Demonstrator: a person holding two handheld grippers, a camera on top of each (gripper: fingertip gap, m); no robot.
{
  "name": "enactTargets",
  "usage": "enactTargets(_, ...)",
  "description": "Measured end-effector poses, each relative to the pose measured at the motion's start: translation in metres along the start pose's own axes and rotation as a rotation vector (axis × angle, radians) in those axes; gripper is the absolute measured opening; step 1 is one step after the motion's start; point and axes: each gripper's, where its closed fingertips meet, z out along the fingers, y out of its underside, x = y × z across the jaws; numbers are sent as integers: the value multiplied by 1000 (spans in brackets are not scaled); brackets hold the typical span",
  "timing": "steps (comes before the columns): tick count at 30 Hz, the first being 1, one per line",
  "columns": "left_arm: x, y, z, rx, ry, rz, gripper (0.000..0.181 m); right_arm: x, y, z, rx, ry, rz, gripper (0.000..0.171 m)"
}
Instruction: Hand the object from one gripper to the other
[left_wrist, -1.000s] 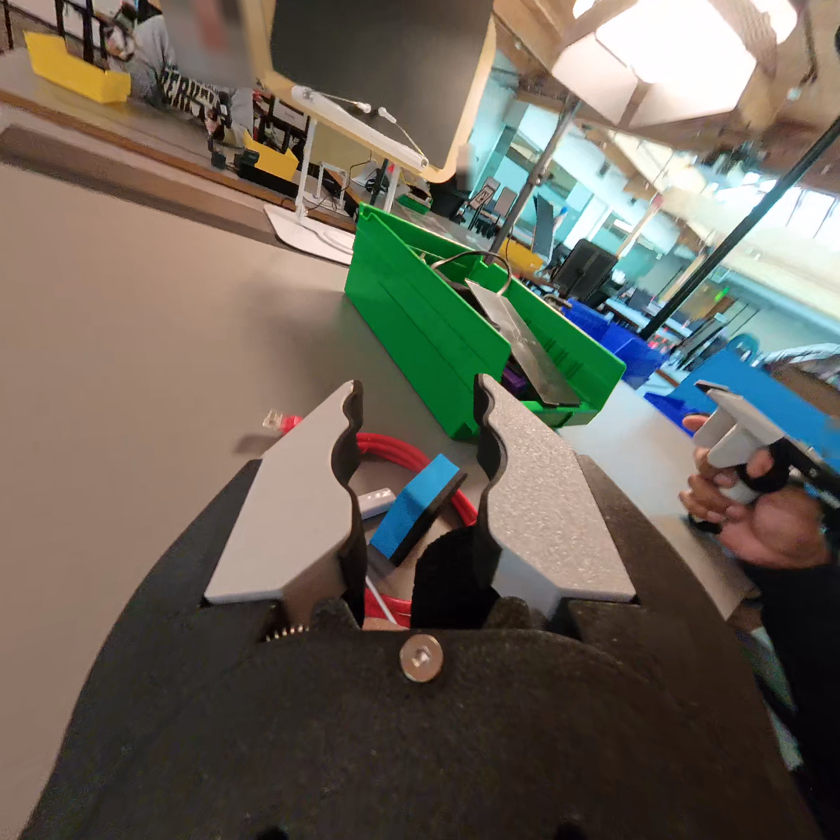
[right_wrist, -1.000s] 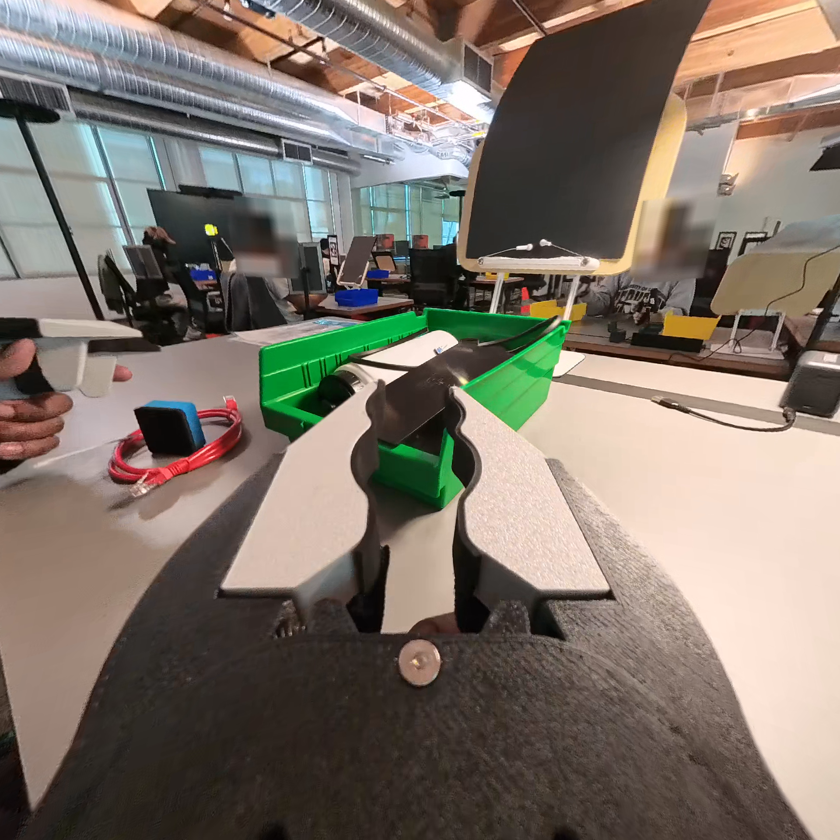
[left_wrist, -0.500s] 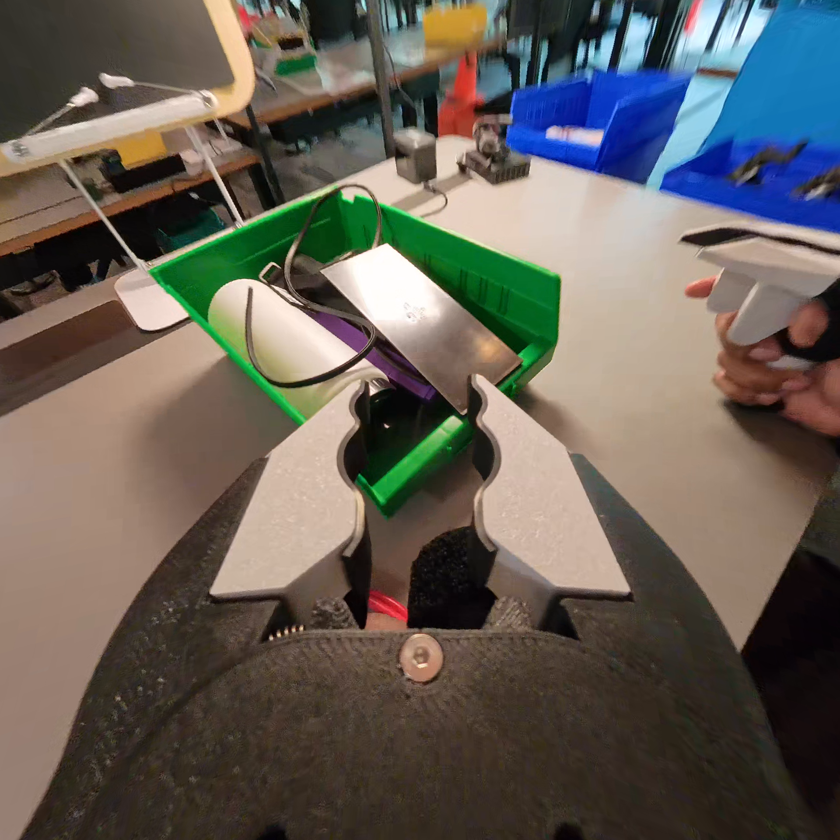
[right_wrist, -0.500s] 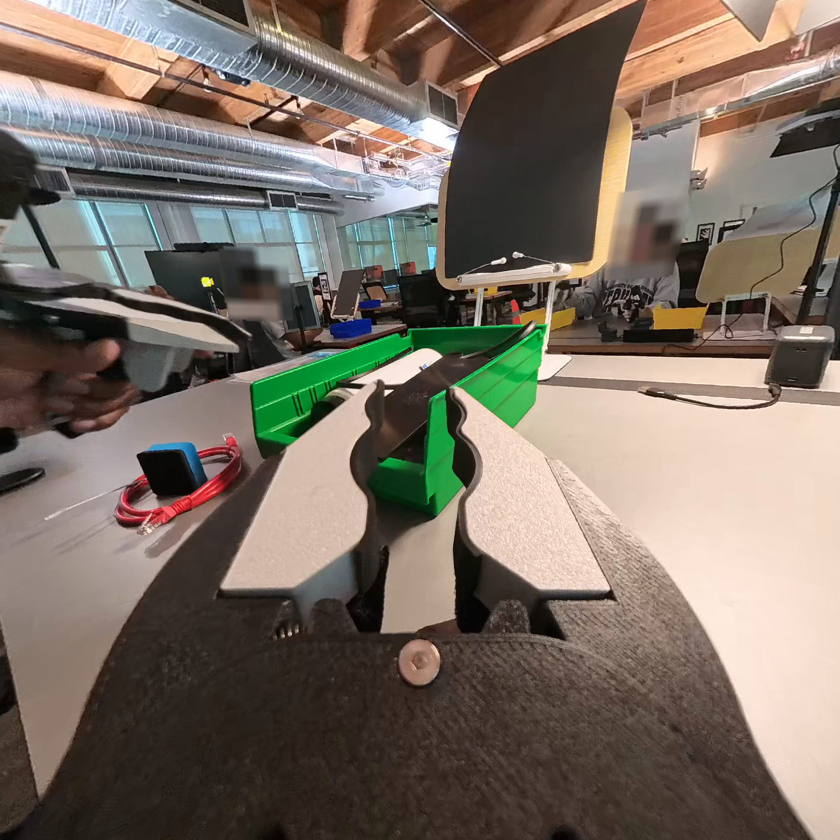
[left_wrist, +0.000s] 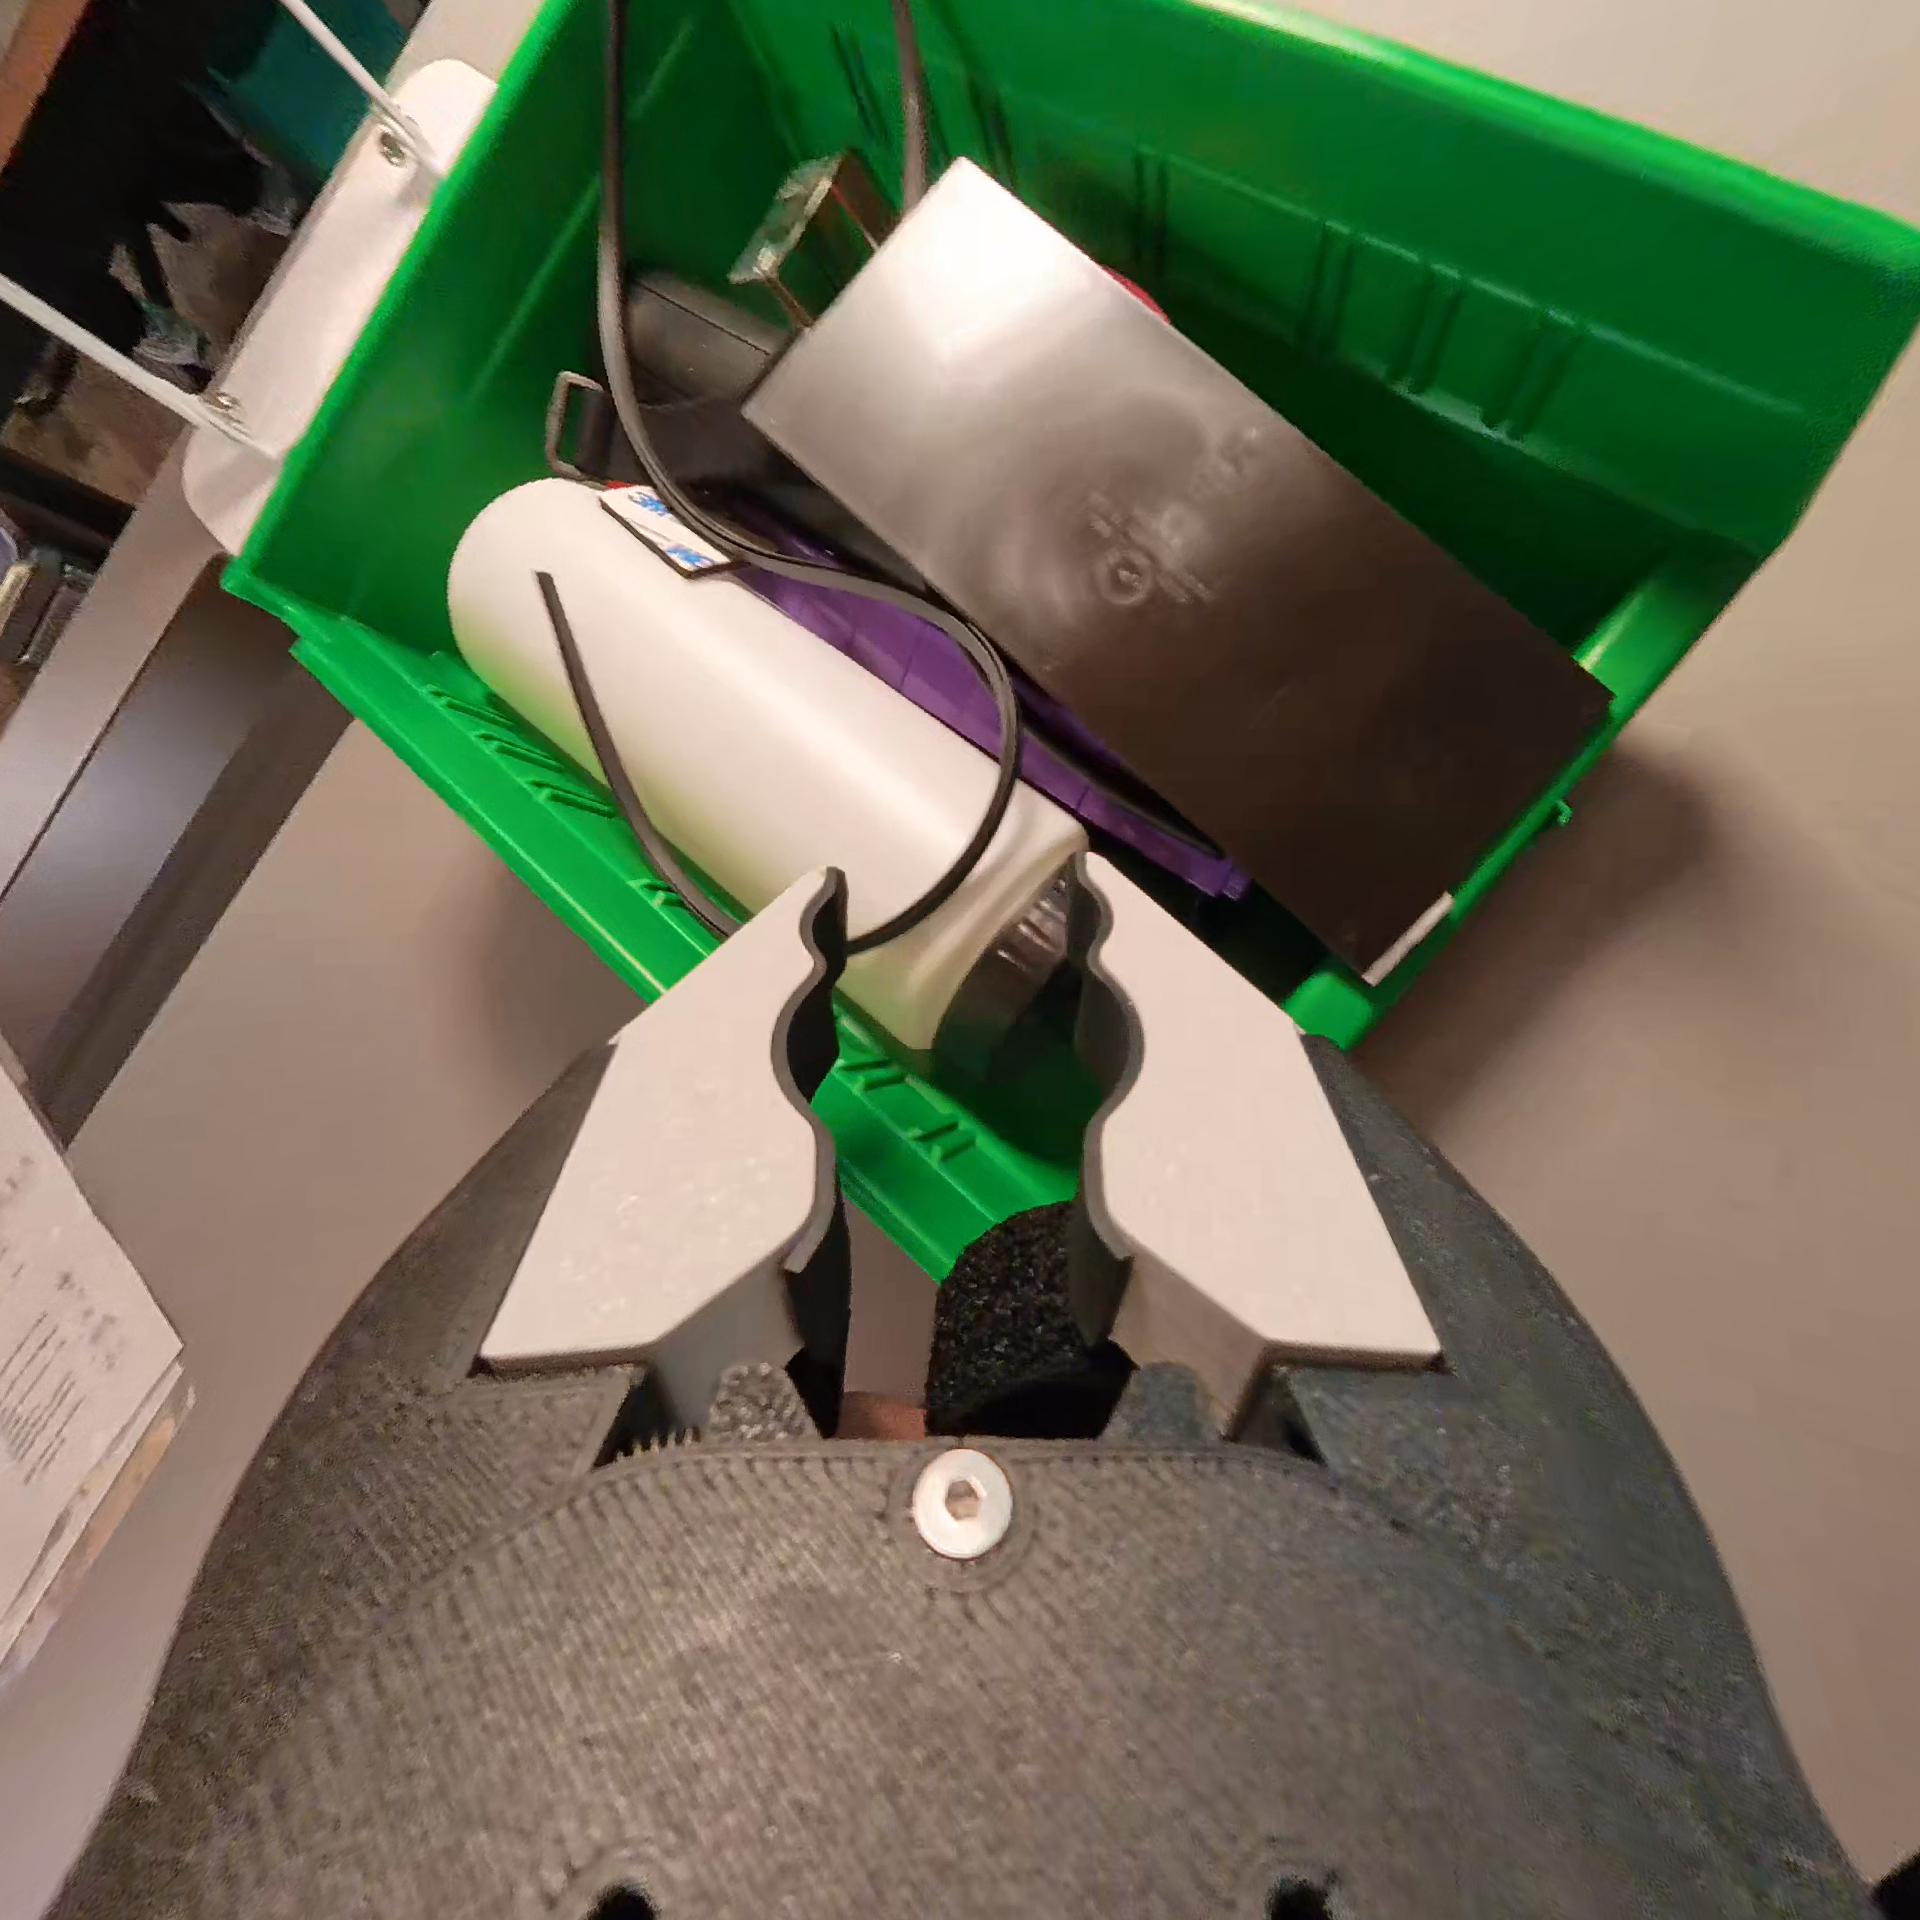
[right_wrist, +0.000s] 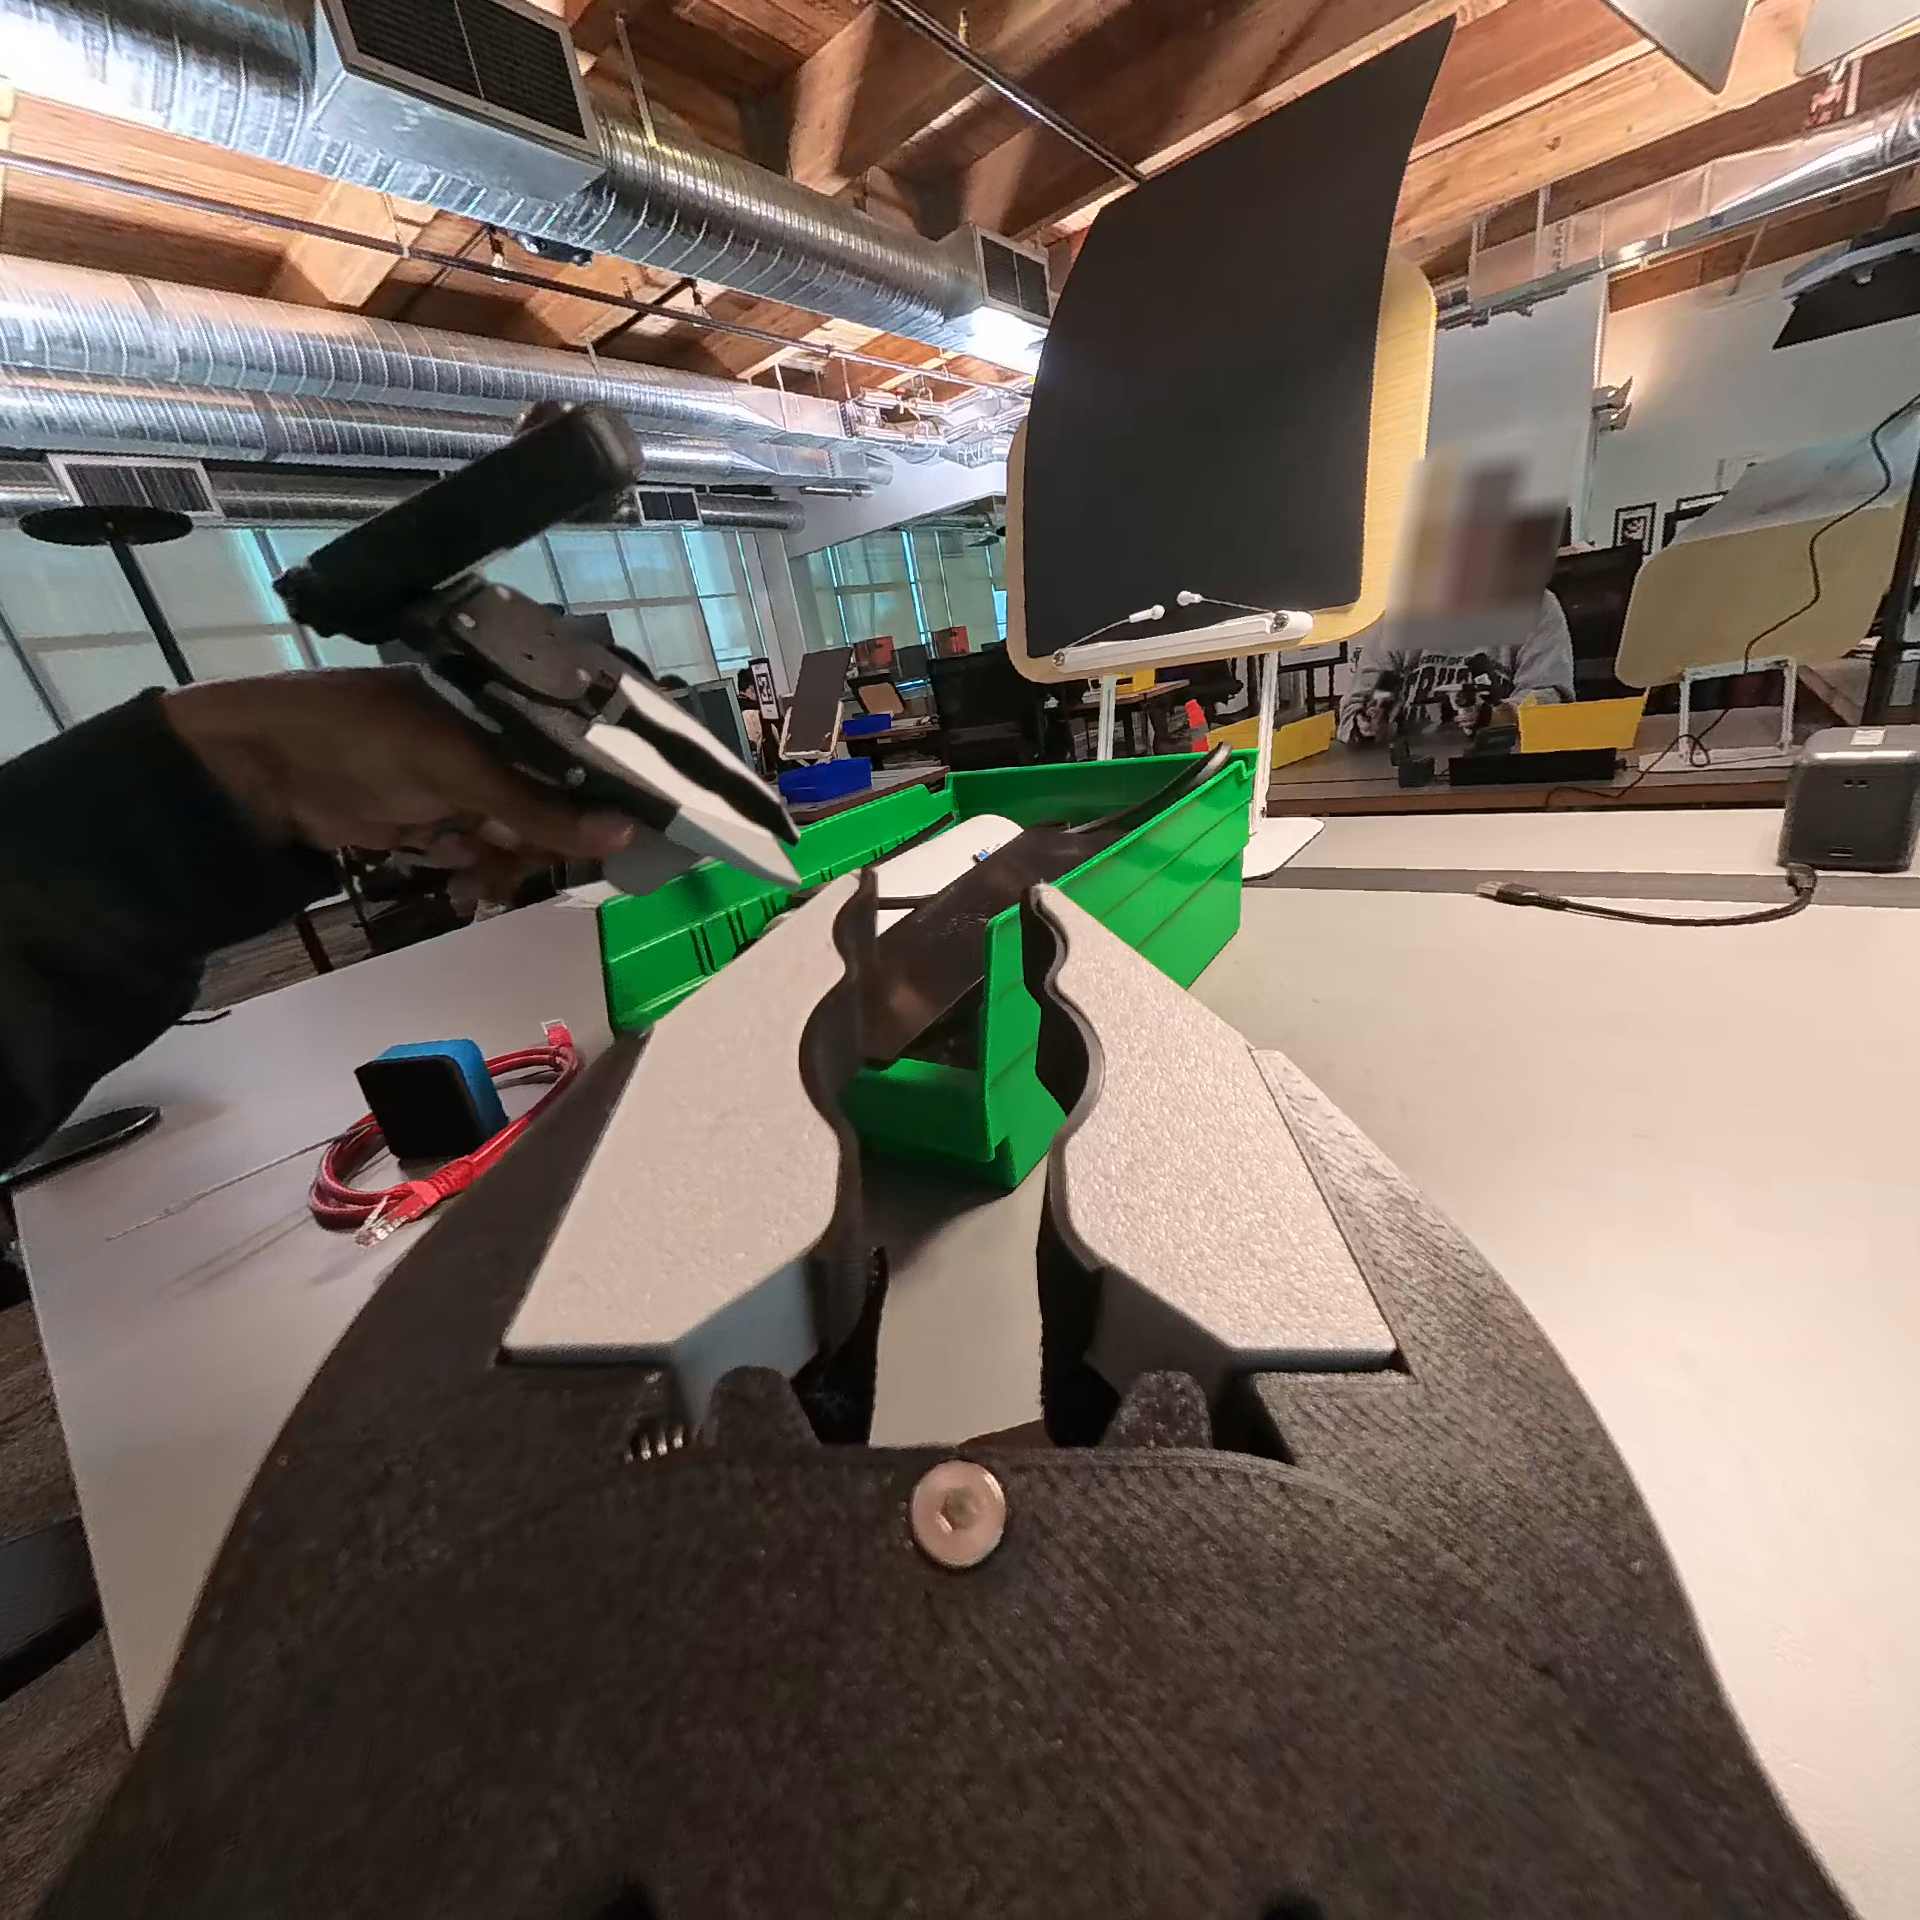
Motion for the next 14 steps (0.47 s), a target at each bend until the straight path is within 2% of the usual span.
enactTargets(1, -4, -4, -1, 14, -13, -4, 43, -1, 1, 1, -6, -4, -2, 28)
enactTargets(5, -19, -24, 0, 67, -62, 106, 42, -4, 5, 4, -36, -26, -2, 28)
enactTargets(10, -42, -28, 21, -32, -162, 284, 43, -6, 6, 3, -45, -67, 73, 30)
enactTargets(14, -53, -32, 47, -106, -117, 304, 45, -3, 6, 2, -40, -77, 118, 31)
